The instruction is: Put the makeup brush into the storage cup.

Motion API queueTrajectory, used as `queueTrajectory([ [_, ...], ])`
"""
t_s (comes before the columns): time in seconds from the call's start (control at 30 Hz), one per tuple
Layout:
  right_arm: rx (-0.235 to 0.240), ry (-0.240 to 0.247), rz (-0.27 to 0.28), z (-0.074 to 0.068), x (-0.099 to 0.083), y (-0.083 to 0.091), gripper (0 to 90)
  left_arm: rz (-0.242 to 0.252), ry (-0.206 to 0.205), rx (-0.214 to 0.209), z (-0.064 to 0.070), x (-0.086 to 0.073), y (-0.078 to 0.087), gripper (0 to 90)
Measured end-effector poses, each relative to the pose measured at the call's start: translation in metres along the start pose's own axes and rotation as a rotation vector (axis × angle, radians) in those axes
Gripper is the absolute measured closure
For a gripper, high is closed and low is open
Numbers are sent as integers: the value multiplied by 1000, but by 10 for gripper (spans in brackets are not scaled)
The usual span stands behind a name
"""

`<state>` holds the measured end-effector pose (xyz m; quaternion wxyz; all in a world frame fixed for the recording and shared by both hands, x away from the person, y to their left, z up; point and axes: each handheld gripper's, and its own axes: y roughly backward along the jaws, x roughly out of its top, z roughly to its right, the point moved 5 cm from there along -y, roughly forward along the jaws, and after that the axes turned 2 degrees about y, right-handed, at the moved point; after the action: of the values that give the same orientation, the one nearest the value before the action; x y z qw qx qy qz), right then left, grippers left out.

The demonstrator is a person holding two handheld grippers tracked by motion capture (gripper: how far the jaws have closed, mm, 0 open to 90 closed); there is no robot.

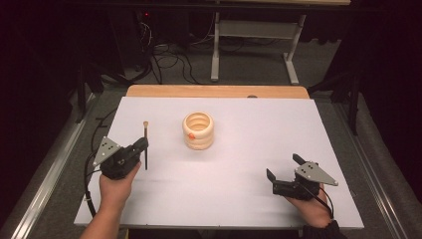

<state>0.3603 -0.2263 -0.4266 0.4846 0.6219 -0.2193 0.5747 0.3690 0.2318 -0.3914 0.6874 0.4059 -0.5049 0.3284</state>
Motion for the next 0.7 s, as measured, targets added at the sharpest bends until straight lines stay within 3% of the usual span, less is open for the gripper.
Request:
queueTrajectory([
  [0.13, 2, 6, 1, 1, -1, 1, 13, -4, -19, -5, 6, 5, -4, 838],
  [0.7, -3, 0, 4, 1, 0, 2, 13, 40, -21, -42, 21, 31, -19, 838],
])
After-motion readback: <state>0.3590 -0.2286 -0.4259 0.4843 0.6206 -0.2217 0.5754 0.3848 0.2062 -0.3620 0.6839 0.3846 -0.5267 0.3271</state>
